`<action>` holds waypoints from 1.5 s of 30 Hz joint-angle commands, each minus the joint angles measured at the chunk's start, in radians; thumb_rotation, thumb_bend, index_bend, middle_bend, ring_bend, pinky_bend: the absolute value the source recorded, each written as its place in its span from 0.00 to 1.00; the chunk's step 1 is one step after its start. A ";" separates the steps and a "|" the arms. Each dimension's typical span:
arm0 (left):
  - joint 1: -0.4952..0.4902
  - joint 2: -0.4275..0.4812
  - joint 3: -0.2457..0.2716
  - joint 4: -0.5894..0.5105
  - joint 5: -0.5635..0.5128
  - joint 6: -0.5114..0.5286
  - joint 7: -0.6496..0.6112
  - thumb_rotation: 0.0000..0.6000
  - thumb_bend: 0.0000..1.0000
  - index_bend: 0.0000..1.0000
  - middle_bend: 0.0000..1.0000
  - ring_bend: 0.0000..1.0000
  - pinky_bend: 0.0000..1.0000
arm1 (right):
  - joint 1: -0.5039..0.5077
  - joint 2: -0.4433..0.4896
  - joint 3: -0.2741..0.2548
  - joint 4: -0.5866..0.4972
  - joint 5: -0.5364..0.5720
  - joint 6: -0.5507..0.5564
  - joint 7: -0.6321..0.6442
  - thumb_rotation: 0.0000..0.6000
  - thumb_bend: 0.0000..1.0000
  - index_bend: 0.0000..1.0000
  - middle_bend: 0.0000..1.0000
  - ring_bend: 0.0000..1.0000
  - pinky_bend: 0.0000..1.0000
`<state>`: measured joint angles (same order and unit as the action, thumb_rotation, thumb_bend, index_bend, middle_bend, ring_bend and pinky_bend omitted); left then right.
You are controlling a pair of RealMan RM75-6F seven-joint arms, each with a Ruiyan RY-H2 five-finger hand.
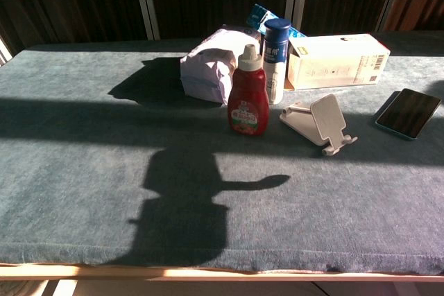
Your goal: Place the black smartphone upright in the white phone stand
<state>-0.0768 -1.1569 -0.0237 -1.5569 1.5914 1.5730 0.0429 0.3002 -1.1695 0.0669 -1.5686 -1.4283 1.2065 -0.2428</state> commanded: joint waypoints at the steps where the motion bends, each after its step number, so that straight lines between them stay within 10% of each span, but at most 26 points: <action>1: -0.007 -0.003 -0.004 -0.003 -0.011 -0.015 0.013 1.00 0.37 0.00 0.00 0.00 0.04 | 0.151 -0.012 0.058 0.152 0.073 -0.210 -0.032 1.00 0.30 0.00 0.00 0.00 0.00; 14: -0.021 -0.015 -0.017 -0.009 -0.043 -0.048 0.048 1.00 0.37 0.00 0.00 0.00 0.04 | 0.368 -0.182 0.006 0.614 0.085 -0.533 -0.230 1.00 0.30 0.00 0.00 0.00 0.00; 45: -0.033 -0.025 -0.017 -0.007 -0.049 -0.064 0.066 1.00 0.37 0.00 0.00 0.00 0.04 | 0.464 -0.379 -0.008 0.811 0.253 -0.713 -0.332 1.00 0.30 0.12 0.00 0.00 0.00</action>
<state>-0.1099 -1.1822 -0.0406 -1.5640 1.5423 1.5088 0.1087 0.7642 -1.5483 0.0623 -0.7587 -1.1733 0.4933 -0.5766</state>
